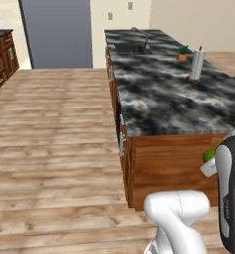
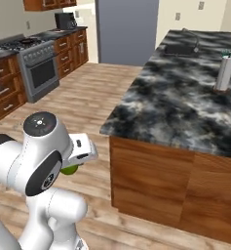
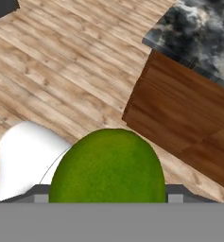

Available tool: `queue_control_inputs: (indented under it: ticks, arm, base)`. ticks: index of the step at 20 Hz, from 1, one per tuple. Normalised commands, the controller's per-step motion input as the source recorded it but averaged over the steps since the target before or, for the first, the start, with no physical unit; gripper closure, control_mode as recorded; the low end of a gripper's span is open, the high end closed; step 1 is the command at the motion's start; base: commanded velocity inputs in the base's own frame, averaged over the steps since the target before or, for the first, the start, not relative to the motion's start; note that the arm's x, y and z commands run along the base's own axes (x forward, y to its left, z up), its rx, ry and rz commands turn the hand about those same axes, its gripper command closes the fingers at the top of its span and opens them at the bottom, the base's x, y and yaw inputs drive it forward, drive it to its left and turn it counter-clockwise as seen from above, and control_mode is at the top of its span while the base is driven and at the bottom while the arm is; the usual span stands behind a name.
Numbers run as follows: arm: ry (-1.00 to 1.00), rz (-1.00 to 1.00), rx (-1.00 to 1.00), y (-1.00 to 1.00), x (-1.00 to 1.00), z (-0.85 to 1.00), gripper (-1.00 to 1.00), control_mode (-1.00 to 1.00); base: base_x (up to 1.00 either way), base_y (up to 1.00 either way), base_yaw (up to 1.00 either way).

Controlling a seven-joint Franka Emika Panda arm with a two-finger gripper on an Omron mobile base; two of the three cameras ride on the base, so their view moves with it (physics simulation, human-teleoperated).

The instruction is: Place the cold items (eggplant and lime) from the fridge in one tupperware on the dining counter. Place the warm items (kebab skewer and hot dog) in the stove area in another tupperware.

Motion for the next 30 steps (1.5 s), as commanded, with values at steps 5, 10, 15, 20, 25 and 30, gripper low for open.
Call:
queue_control_inputs:
  ticks: [5,10,15,20,25,30]
  arm:
    - [0.0,0.0,0.0,0.0,0.0,0.0,1.0,1.0]
    - [0.0,0.0,0.0,0.0,0.0,0.0,1.0,1.0]
    - [0.0,0.0,0.0,0.0,0.0,0.0,1.0,1.0]
    - [0.0,0.0,0.0,0.0,0.0,0.0,1.0,1.0]
    - [0.0,0.0,0.0,0.0,0.0,0.0,1.0,1.0]
    - [0.0,0.0,0.0,0.0,0.0,0.0,1.0,1.0]
  base:
    - [0.27,-1.0,-0.18]
    - [0.22,-1.0,-0.18]
    - [0.13,-0.96,-0.2]
    - [0.19,-0.94,-0.2]
    - [0.24,-1.0,-0.18]
    - [0.38,-1.0,-0.16]
